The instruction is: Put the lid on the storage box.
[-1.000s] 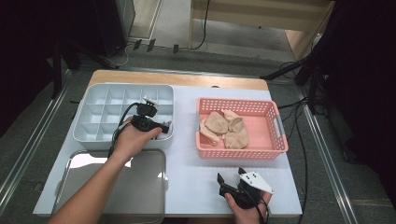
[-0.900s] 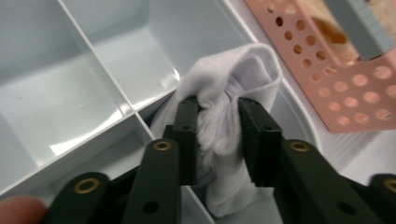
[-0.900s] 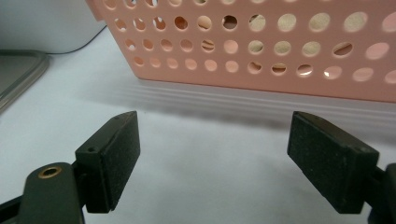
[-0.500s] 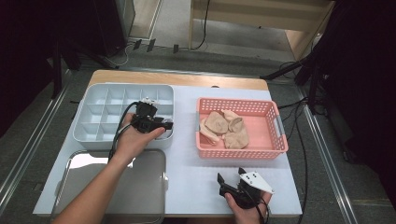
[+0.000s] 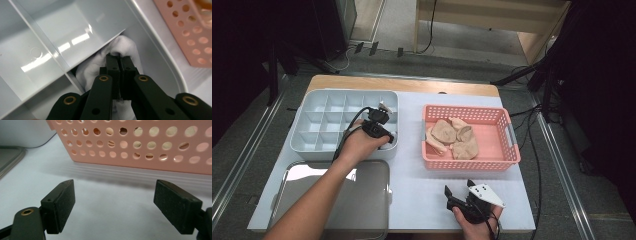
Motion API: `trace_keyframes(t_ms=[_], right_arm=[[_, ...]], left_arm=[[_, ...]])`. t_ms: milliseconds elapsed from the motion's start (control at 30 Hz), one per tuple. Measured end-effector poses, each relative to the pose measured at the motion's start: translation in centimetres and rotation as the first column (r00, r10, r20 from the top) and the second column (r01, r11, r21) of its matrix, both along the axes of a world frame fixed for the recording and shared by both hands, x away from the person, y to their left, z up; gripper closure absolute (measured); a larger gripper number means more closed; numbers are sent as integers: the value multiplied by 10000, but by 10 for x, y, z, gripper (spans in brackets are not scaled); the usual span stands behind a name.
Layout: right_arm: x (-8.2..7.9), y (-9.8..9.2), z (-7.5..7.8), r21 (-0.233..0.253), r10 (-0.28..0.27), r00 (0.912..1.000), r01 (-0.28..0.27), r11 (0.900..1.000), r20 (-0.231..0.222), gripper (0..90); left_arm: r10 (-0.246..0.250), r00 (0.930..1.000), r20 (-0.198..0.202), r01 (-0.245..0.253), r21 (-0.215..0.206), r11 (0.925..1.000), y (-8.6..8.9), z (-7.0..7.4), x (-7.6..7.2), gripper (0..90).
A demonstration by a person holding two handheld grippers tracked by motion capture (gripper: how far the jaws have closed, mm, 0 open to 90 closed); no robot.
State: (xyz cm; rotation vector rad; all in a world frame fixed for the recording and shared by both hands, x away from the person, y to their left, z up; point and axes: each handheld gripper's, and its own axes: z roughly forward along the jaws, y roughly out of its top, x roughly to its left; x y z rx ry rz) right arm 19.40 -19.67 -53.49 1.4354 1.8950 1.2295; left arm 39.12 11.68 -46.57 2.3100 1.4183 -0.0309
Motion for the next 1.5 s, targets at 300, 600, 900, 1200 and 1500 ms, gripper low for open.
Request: trace_keyframes(t_ms=[300, 600, 900, 1200, 1500], right_arm=[[0, 0, 0, -34, -56, 10000, 56, 10000, -63, 175], [0, 0, 0, 31, -85, 10000, 85, 10000, -48, 174], [0, 0, 0, 45, -94, 9999, 94, 9999, -72, 174], [0, 0, 0, 45, -108, 9999, 109, 9999, -74, 174], [0, 0, 0, 39, -101, 9999, 101, 9999, -22, 174]], left_arm=[[-457, 9984, 335, 425, 917, 9949, -11, -2, -2, 900], [-490, 9928, 1096, 494, -12, 9988, 5, 8, -12, 813], [-118, 9894, 1448, 257, -945, 9952, 23, 17, -24, 534], [771, 9611, 2651, -289, -1809, 9831, 43, 22, -39, 452], [1314, 9259, 3543, -419, -2491, 9676, 46, 26, -65, 340]])
